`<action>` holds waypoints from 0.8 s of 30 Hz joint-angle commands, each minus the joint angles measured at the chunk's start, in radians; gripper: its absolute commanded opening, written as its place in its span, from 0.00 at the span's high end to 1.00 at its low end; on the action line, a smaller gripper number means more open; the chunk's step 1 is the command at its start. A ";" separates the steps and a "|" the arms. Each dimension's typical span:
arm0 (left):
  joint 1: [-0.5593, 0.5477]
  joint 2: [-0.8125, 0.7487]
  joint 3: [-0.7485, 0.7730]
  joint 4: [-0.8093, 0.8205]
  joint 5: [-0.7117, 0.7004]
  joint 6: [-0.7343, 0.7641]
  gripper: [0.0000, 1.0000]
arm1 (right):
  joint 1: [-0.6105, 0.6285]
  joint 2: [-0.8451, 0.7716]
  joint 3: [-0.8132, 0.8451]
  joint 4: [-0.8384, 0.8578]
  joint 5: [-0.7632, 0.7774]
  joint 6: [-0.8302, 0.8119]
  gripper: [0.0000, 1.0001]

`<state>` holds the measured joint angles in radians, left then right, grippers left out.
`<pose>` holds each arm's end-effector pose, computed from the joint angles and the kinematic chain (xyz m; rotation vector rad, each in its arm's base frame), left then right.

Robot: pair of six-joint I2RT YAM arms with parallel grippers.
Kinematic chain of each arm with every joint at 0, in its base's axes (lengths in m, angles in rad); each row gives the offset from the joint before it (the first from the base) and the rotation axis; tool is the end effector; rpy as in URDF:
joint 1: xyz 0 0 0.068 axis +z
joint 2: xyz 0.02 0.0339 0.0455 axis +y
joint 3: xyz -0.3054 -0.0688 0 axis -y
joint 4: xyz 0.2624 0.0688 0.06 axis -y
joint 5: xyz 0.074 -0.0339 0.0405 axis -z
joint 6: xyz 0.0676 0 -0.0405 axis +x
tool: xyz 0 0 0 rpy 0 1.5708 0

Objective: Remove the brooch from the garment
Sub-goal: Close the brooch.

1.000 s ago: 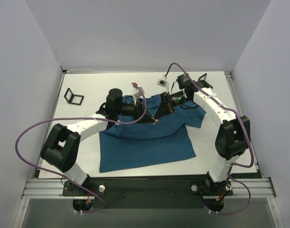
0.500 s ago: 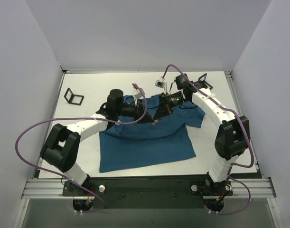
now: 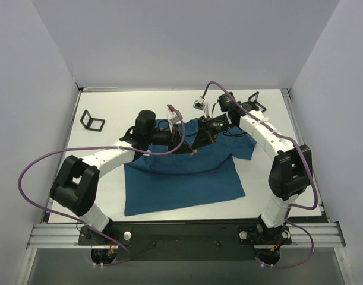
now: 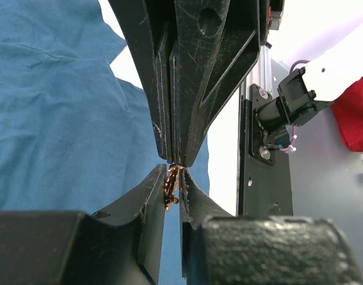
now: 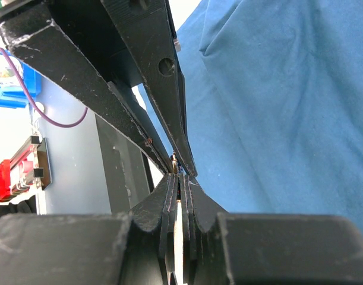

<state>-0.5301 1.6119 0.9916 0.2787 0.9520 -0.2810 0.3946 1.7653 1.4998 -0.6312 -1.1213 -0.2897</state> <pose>0.3066 -0.2435 0.2770 0.9247 1.8047 -1.4333 0.3574 0.2148 0.3214 -1.1791 1.8861 1.4019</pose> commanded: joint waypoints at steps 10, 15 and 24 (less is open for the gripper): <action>-0.013 -0.036 0.068 -0.095 0.022 0.123 0.77 | 0.010 -0.044 0.008 -0.032 -0.043 -0.008 1.00; -0.011 -0.040 0.064 -0.076 0.022 0.111 0.77 | 0.009 -0.043 0.008 -0.032 -0.043 -0.008 1.00; -0.011 -0.029 0.073 -0.091 0.060 0.120 0.76 | 0.009 -0.040 0.008 -0.032 -0.044 -0.008 1.00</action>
<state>-0.5362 1.6081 1.0218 0.2024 0.9710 -0.1970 0.3965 1.7653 1.4998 -0.6350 -1.1255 -0.2897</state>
